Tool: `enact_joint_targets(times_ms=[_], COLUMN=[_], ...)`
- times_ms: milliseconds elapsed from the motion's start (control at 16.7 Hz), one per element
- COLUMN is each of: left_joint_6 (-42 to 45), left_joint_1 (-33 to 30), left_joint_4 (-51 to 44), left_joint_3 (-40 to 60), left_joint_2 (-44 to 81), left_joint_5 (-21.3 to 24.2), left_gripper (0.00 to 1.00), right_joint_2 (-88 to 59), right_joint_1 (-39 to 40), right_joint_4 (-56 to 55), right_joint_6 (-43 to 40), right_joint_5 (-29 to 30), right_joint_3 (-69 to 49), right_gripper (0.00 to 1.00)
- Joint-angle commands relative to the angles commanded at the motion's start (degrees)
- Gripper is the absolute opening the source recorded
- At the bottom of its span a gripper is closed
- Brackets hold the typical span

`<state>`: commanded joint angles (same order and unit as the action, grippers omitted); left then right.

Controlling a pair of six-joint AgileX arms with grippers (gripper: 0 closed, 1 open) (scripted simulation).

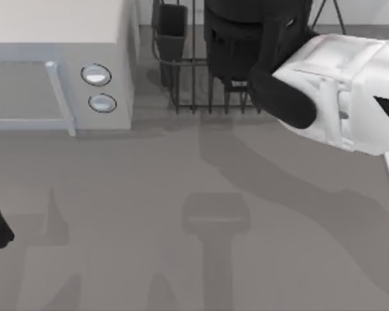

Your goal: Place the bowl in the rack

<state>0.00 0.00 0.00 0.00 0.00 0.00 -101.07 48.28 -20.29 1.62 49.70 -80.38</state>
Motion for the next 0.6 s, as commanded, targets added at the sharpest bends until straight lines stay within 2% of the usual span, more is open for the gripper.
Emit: enact_joint_targets(times_ms=[300,600], left_joint_6=[0.0,0.0], left_joint_1=[0.0,0.0], left_joint_4=[0.0,0.0], left_joint_3=[0.0,0.0], left_joint_2=[0.0,0.0], left_joint_5=[0.0,0.0], left_gripper=[1.00,1.00], right_joint_2=[-13.2,-16.1], right_joint_1=[-9.6,-12.1], right_joint_4=[-16.8,-19.9], right_joint_6=[-0.4,-0.6], right_joint_5=[-9.2,-11.6], right_joint_3=[3.1,4.0], right_gripper=[0.00,0.00])
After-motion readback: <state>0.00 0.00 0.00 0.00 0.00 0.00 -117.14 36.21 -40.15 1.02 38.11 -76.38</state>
